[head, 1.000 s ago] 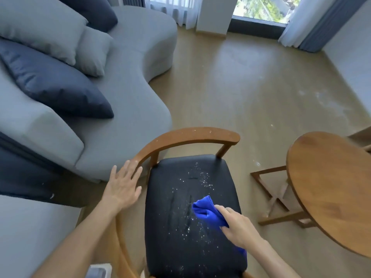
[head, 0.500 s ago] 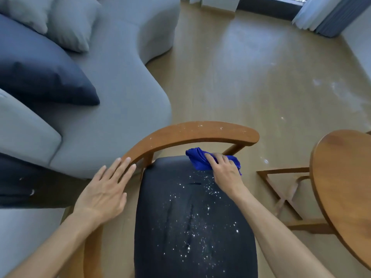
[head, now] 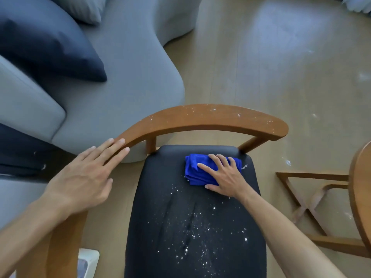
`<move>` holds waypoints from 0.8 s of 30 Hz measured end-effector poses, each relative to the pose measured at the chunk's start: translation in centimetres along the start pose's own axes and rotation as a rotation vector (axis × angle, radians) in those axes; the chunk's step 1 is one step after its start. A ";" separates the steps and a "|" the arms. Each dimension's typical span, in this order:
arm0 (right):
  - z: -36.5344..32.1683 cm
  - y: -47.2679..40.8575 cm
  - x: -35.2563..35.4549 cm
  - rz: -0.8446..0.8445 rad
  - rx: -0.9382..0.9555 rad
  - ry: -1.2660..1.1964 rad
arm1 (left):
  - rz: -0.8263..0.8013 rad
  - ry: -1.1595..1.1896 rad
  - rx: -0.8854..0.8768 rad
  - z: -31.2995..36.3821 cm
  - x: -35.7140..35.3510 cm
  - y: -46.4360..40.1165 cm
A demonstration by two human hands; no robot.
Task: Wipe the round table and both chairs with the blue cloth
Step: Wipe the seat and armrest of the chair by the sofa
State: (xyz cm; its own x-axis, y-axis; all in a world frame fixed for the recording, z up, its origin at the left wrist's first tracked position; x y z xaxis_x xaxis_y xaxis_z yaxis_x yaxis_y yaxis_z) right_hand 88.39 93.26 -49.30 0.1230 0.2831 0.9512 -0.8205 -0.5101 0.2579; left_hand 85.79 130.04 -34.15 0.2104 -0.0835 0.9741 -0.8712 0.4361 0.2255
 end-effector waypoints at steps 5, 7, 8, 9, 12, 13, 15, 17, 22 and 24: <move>-0.4 -0.3 -1.3 0.189 -0.008 0.027 | -0.021 -0.003 0.017 0.0 0.1 0.1; -1.4 -0.3 -1.1 0.208 -0.074 -0.034 | -0.022 0.005 0.016 0.1 0.1 0.1; -2.1 -0.1 -0.8 0.210 -0.137 -0.067 | -0.024 0.008 0.016 0.1 0.2 0.2; -3.0 0.3 -0.8 0.217 -0.199 -0.093 | -0.023 0.010 0.017 0.1 0.2 0.2; -7.2 4.1 -1.2 0.246 -0.249 -0.194 | -0.025 0.011 0.010 0.2 0.3 0.1; -9.4 6.5 -1.5 0.250 -0.198 -0.247 | -0.032 0.008 0.014 0.2 0.3 0.1; -15.1 12.6 -2.6 0.211 -0.006 -0.326 | -0.037 0.007 0.017 0.1 0.3 0.1; -19.5 17.8 -3.9 0.140 0.172 -0.303 | -0.047 0.015 0.020 0.1 0.2 0.2; -15.7 15.3 -2.0 0.187 0.335 -0.202 | -0.042 0.043 0.018 0.4 0.5 0.2; -10.4 9.6 -0.6 0.301 0.157 -0.211 | -0.029 0.050 0.015 0.3 0.5 0.2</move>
State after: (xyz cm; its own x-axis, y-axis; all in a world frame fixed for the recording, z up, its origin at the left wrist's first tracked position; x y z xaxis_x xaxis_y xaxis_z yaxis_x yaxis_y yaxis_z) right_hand 74.64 96.62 -49.17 0.0150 -0.0625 0.9979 -0.7442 -0.6672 -0.0306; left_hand 85.54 129.80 -33.58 0.2575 -0.0505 0.9650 -0.8710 0.4204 0.2544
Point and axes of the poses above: each hand's wrist, its own y-axis away from the middle knuckle, its own x-axis out of the back of the hand, z = x × y, the point moved 2 cm from there along -y, towards the middle knuckle, and after that the axes turned 8 degrees about y, right-handed, at the moved point
